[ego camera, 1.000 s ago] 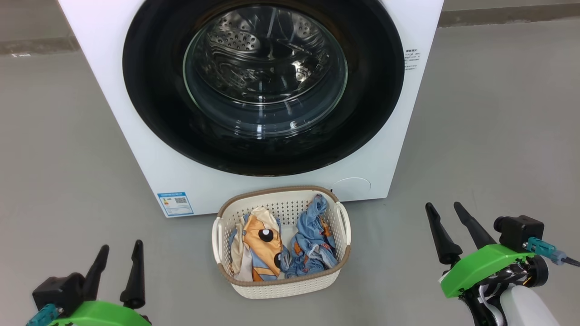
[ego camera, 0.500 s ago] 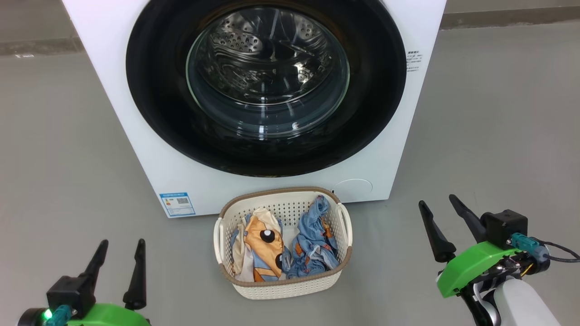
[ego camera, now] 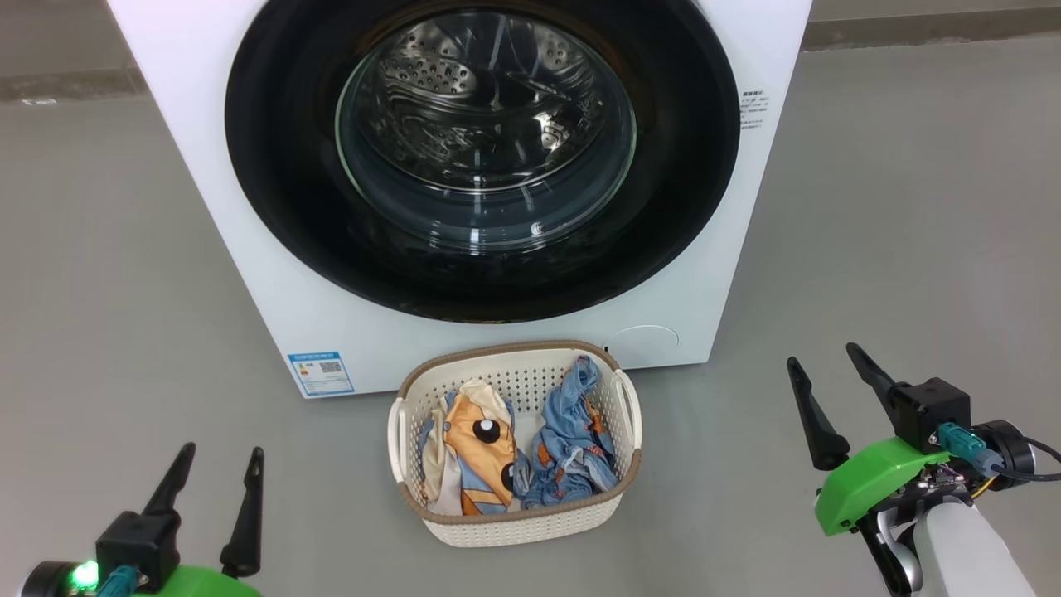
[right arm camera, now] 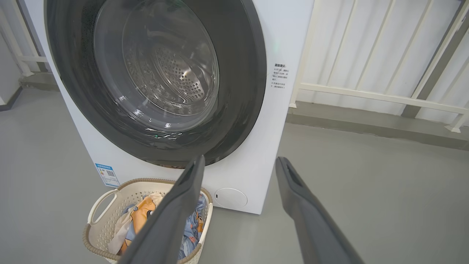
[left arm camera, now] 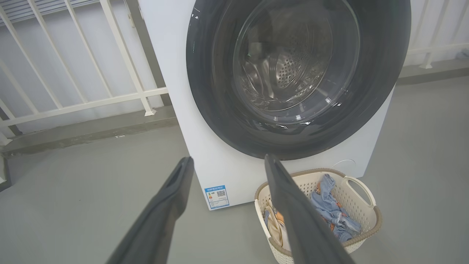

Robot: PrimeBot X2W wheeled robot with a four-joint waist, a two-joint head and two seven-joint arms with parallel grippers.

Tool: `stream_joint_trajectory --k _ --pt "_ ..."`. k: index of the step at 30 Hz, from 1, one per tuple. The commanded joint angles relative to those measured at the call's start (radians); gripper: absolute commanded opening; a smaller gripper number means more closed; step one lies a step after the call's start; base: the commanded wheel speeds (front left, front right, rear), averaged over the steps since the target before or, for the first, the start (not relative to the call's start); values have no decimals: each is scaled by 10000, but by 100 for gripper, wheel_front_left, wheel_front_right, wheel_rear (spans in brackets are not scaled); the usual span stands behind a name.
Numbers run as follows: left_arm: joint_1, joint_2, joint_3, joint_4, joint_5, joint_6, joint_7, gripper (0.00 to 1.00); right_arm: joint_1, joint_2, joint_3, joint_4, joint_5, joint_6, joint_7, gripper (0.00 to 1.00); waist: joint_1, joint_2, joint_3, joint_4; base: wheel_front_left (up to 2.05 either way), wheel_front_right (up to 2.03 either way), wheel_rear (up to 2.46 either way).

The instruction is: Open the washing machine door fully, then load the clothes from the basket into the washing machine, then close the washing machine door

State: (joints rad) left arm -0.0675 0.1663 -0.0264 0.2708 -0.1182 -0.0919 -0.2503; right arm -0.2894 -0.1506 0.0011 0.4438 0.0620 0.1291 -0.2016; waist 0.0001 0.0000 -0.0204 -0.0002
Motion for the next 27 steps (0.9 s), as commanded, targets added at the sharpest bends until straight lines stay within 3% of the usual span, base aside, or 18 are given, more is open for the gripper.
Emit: stream_joint_trajectory --k 1,12,27 --pt "-533 259 438 -137 88 74 -114 100 -366 100 30 -212 -56 16 -122 100 0 0 21 -12 0 0 0" --pt "-566 56 734 -263 -10 136 -114 100 -362 233 -22 -272 -81 16 -107 100 0 0 63 -16 0 0 0" --pt "-824 213 701 117 -114 -193 -114 100 -430 276 -41 -271 51 16 -148 100 0 0 153 -14 1 1 -3"
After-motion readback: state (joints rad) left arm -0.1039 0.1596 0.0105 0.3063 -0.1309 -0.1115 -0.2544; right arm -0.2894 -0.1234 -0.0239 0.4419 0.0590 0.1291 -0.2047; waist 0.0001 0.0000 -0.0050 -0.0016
